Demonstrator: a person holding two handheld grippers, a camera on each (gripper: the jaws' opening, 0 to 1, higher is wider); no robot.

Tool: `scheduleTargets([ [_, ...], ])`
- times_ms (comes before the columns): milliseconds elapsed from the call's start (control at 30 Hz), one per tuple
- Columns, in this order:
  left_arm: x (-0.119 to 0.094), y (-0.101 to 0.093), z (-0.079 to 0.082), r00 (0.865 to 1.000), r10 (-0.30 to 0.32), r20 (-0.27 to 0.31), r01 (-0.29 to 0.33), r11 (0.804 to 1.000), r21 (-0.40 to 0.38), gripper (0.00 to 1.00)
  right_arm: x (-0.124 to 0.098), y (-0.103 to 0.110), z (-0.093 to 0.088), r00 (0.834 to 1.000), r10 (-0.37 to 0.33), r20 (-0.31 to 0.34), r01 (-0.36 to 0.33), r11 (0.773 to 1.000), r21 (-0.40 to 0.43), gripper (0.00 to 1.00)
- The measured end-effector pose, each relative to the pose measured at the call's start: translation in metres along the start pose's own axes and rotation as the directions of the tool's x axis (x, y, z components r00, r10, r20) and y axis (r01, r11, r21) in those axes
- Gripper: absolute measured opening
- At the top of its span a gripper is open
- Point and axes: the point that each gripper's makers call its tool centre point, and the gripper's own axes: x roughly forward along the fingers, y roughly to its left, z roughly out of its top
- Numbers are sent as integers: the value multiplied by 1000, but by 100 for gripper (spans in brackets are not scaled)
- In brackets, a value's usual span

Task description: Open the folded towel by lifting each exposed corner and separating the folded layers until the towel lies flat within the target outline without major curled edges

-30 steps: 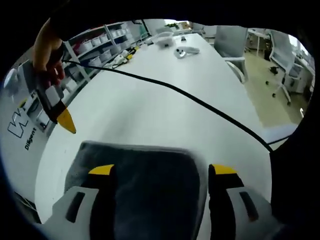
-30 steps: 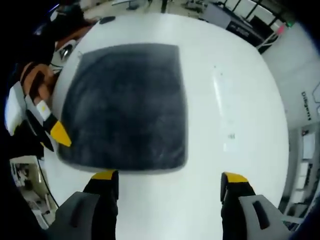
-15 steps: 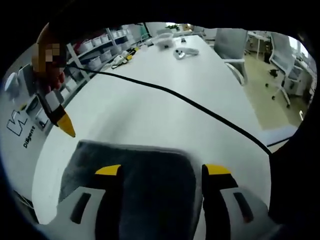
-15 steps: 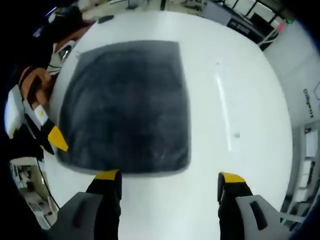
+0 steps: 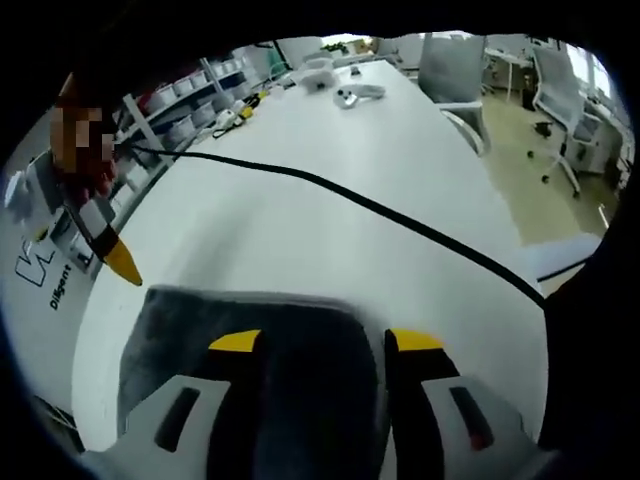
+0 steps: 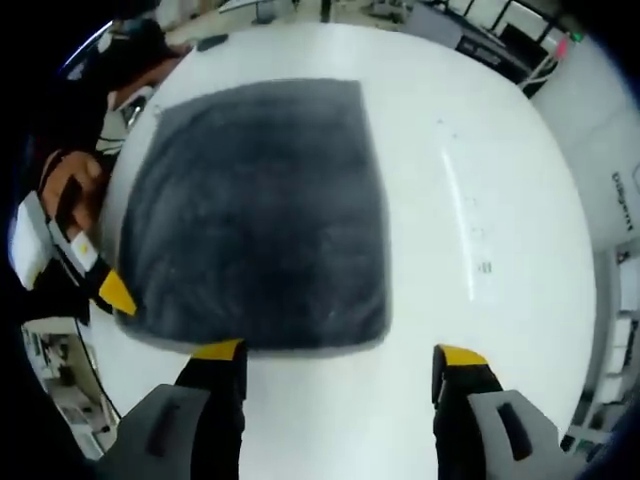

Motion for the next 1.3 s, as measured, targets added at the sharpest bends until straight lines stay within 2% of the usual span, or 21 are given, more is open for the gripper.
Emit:
scheduleTargets([
  [133,2,-3,1,1000,-17,2,17,1000,-3,45,2,3,-2,1000,13,6,-13,1000,4,74],
  [333,2,-4,6,999,-45,29,45,999,-10,34,2,-1,-11,1000,29,3,-29,999,13,69],
  [433,3,-9,5,998,-57,26,57,998,-13,32,5,3,-7,997,65,42,-64,998,-5,68],
  [533,3,-11,3,998,-65,24,65,998,-11,31,13,-3,-8,996,67,53,-69,997,30,64],
  [633,2,-10,3,998,-65,27,65,998,-16,31,20,-19,-20,998,58,35,-61,995,84,59],
  [700,2,-9,3,998,-64,27,65,998,-20,31,24,-18,-23,997,71,29,-74,991,109,59],
  [833,1,-9,2,998,-64,27,65,998,-24,30,30,-13,-16,991,103,81,-113,984,134,55],
  [1100,0,-10,3,997,-74,35,75,997,-29,24,44,-17,-15,994,82,68,-92,981,171,42],
  [1300,-1,-12,2,995,-87,38,89,995,-54,21,48,-12,-8,989,107,104,-124,977,172,40],
])
